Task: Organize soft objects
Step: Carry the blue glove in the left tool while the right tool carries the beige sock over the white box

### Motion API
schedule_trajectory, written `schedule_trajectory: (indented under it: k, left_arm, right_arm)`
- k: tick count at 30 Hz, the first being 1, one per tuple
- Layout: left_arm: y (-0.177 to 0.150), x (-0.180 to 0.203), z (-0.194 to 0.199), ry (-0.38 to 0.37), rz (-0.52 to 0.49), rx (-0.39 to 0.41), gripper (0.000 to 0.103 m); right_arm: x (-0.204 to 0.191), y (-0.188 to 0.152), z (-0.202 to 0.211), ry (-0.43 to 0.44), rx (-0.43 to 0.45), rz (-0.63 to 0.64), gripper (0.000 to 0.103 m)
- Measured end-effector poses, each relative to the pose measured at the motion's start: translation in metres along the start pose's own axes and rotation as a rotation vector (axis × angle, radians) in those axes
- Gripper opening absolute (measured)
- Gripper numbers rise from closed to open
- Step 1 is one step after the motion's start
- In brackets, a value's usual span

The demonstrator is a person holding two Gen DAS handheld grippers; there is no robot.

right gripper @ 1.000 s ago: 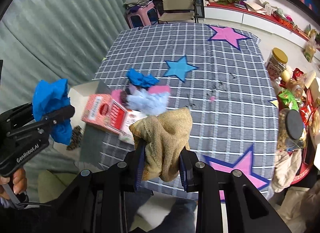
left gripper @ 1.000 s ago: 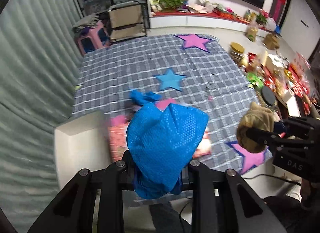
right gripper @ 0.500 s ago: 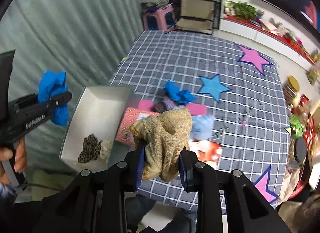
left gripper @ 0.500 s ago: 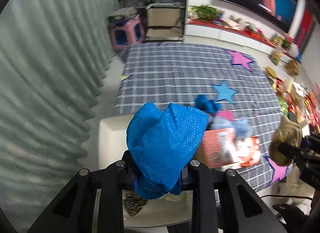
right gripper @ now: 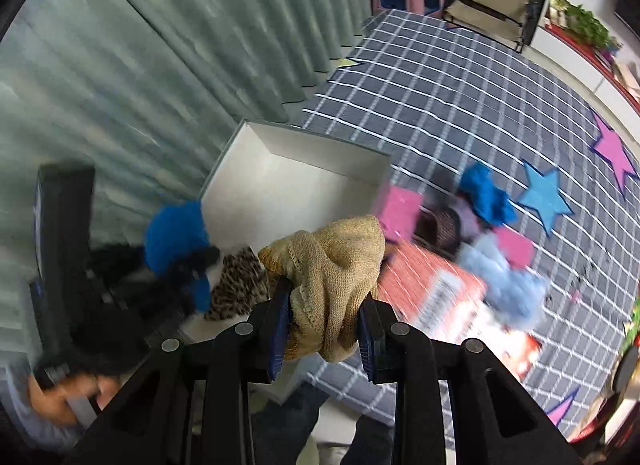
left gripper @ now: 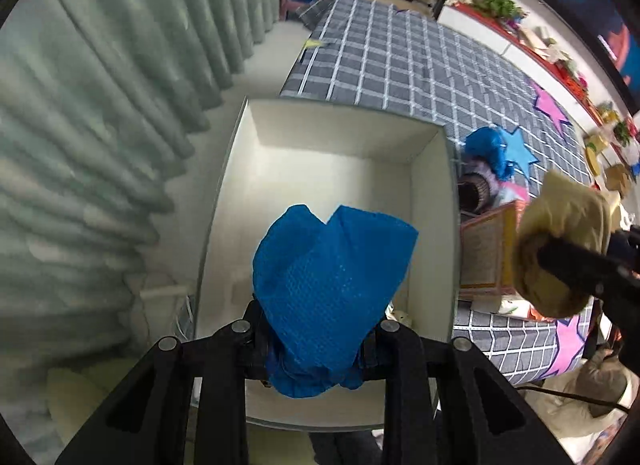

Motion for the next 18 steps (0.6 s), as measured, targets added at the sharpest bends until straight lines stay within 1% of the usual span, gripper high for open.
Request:
schedule_trajectory:
  k: [3, 8, 18]
  left_arm:
    - [0.003, -0.001, -0.010, 0.008, -0.001, -0.015, 0.029]
    - [0.009, -0.006, -0.020, -0.009, 0.007, -0.035, 0.030]
    - [0.008, -0.019, -0.044, 0.001, 0.000, -0.103, 0.030]
  right_arm:
    - [-0.008, 0.013, -0.018, 0.011, -0.026, -0.006, 0.031]
    - [-0.011, 0.027, -0.037, 0.016, -0.050, -0.019, 0.031]
    - [-0.020, 0.033, -0.069, 0.018, -0.109, -0.038, 0.031]
Point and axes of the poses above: each gripper's, at about its wrist camera, not at the fingertips, and z roughly against the way its jaws point, x to its right, y to its top, the point moved 10 cm from there along -z, roughly the way its jaws point, and after that the axes turned 6 degrees about -y, right-handed, at the moved point
